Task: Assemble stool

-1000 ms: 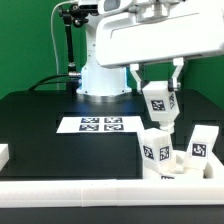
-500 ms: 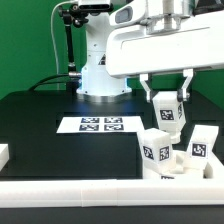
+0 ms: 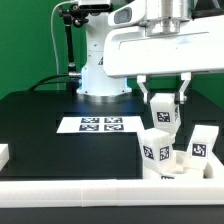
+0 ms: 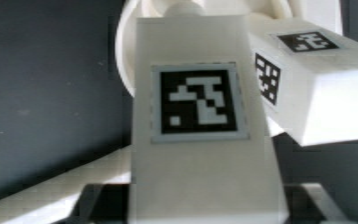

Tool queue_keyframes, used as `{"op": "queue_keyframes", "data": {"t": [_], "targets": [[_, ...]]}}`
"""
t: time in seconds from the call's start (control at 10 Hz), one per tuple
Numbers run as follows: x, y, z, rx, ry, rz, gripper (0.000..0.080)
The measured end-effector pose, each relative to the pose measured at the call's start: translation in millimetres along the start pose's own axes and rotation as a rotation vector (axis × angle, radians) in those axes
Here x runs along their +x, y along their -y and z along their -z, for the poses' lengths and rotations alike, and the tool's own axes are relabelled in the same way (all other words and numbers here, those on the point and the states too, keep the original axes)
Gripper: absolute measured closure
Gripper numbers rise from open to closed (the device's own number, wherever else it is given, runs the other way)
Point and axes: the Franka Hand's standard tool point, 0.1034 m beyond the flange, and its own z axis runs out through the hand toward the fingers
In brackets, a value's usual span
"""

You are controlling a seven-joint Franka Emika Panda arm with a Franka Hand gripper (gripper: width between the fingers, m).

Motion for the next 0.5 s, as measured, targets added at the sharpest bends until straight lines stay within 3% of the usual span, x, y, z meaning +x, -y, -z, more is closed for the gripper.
{"op": "queue_keyframes", "data": {"t": [0.2,0.5], "targets": [[-14.1,1.7,-8.2,-0.037,0.026,0.114,0.0459],[-25.9,13.4,-9.0,-0.048,0.039,0.16,0.0459]]}}
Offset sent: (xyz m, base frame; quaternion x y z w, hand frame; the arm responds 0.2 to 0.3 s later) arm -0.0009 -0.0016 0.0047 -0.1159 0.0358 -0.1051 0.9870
